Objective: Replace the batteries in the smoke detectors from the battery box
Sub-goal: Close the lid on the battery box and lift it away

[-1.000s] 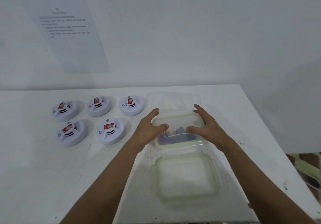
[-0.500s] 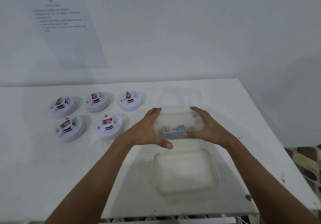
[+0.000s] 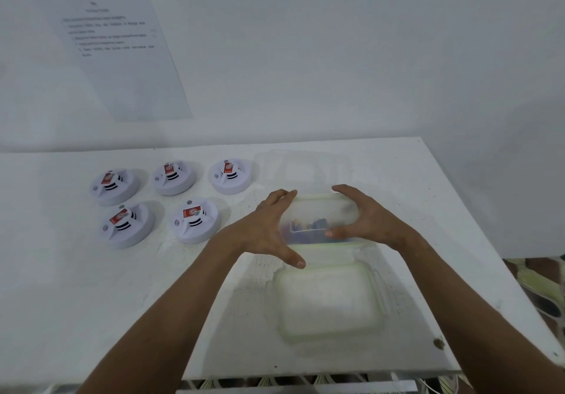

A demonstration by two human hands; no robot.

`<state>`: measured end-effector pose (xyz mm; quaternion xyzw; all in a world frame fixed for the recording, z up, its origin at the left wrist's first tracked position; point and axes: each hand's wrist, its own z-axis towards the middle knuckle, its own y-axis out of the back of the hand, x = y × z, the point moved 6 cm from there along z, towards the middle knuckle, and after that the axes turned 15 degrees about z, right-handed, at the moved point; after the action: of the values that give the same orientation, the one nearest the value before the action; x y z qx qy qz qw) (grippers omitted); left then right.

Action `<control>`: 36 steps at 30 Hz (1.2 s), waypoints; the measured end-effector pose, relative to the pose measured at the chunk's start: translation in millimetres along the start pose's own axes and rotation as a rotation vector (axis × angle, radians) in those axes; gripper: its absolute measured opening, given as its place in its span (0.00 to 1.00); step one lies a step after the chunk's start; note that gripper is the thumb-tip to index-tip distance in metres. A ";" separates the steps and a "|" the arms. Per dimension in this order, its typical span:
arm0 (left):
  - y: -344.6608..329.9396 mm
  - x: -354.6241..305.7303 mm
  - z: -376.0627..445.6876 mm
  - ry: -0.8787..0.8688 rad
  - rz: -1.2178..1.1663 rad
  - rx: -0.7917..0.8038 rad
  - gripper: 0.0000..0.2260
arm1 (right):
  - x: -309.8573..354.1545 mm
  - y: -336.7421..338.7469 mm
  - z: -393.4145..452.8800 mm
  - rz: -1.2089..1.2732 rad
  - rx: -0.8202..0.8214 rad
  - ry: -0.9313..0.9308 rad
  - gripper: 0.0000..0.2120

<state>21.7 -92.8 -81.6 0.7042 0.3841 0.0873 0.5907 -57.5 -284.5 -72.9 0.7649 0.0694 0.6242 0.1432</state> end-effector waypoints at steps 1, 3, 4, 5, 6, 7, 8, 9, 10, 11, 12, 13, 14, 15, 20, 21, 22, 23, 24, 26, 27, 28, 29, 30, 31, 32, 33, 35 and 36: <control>-1.0 0.4 0.7 -0.001 0.008 0.007 0.62 | -1.0 -0.4 -1.2 -0.016 0.022 -0.006 0.50; -1.9 0.1 1.2 -0.008 0.005 0.003 0.61 | -2.2 -0.7 -3.1 -0.051 0.078 -0.024 0.54; -1.8 -0.2 0.9 -0.012 -0.006 -0.007 0.61 | -2.4 -0.7 -3.5 -0.065 0.101 -0.033 0.56; -1.3 -0.6 0.9 -0.015 -0.018 -0.019 0.60 | -2.3 -0.9 -3.3 -0.079 0.118 -0.038 0.57; -0.9 -1.0 0.4 -0.016 -0.028 -0.029 0.60 | -2.2 -1.2 -3.0 -0.097 0.130 -0.040 0.58; -0.4 -1.4 0.4 -0.017 -0.035 -0.037 0.60 | -2.1 -1.9 -2.5 -0.116 0.140 -0.035 0.59; 0.0 -1.7 0.2 -0.016 -0.039 -0.044 0.60 | -1.9 -2.9 -2.6 -0.136 0.149 -0.025 0.60; 0.5 -2.3 0.1 -0.016 -0.042 -0.051 0.61 | -1.3 -4.3 -3.1 -0.147 0.154 -0.010 0.61; 1.2 -2.9 -0.1 -0.018 -0.046 -0.060 0.61 | -0.5 -5.3 -4.1 -0.143 0.153 0.007 0.62; 1.7 -3.3 -0.1 -0.021 -0.048 -0.069 0.61 | 0.4 -6.3 -5.5 -0.125 0.147 0.025 0.62; 2.2 -3.8 -0.1 -0.023 -0.047 -0.078 0.62 | 1.2 -6.8 -6.9 -0.097 0.140 0.039 0.62; 2.5 -4.1 0.1 -0.023 -0.044 -0.086 0.61 | 1.5 -7.2 -7.8 -0.069 0.136 0.050 0.62; 2.6 -4.3 0.1 -0.022 -0.042 -0.093 0.61 | 0.9 -7.6 -8.2 -0.049 0.138 0.054 0.62; 2.2 -4.4 0.2 -0.017 -0.045 -0.101 0.61 | 0.1 -7.8 -8.2 -0.042 0.145 0.056 0.62; 1.7 -6.4 -3.1 0.005 -0.072 -0.143 0.60 | -2.0 -7.2 -6.8 -0.067 0.162 0.065 0.62; 2.5 -7.2 -3.4 0.004 -0.076 -0.150 0.60 | -2.5 -7.4 -6.5 -0.069 0.152 0.076 0.61; 3.0 -8.1 -3.6 0.003 -0.080 -0.156 0.59 | -3.1 -7.6 -6.3 -0.069 0.144 0.085 0.60; 3.3 -8.9 -4.2 0.003 -0.087 -0.163 0.59 | -3.6 -8.1 -6.2 -0.072 0.139 0.092 0.59; 3.5 -9.7 -4.9 0.004 -0.093 -0.170 0.58 | -3.3 -8.7 -6.6 -0.081 0.138 0.099 0.59; 3.8 -11.2 -6.8 0.004 -0.083 -0.175 0.58 | -2.2 -9.6 -7.1 -0.118 0.143 0.104 0.59; 3.8 -11.8 -7.0 0.002 -0.061 -0.172 0.57 | -1.3 -9.8 -7.2 -0.145 0.148 0.107 0.59; 4.1 -12.7 -7.0 -0.001 -0.028 -0.167 0.57 | -0.7 -10.3 -7.3 -0.178 0.153 0.111 0.59; 4.7 -13.7 -6.6 -0.005 0.013 -0.162 0.56 | 0.1 -10.8 -7.1 -0.208 0.154 0.116 0.59; 5.7 -14.8 -5.9 -0.012 0.055 -0.157 0.56 | 0.4 -11.1 -6.5 -0.230 0.154 0.119 0.59; 6.3 -15.5 -5.5 -0.018 0.079 -0.151 0.56 | 0.2 -11.7 -5.8 -0.240 0.154 0.121 0.59; 6.3 -15.8 -5.3 -0.020 0.078 -0.148 0.56 | 0.3 -12.2 -5.6 -0.237 0.152 0.122 0.59; 6.1 -16.0 -6.1 -0.019 0.053 -0.152 0.56 | 0.4 -12.1 -5.4 -0.220 0.147 0.126 0.59; 5.2 -16.3 -8.3 -0.011 -0.032 -0.167 0.57 | 0.3 -10.4 -7.0 -0.162 0.116 0.151 0.60; 4.6 -15.7 -9.3 -0.005 -0.078 -0.179 0.58 | -1.4 -9.0 -9.3 -0.115 0.092 0.156 0.61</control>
<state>7.5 -95.8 -69.6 0.6336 0.4003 0.0965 0.6550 -66.3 -275.1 -75.3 0.7144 0.1524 0.6690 0.1376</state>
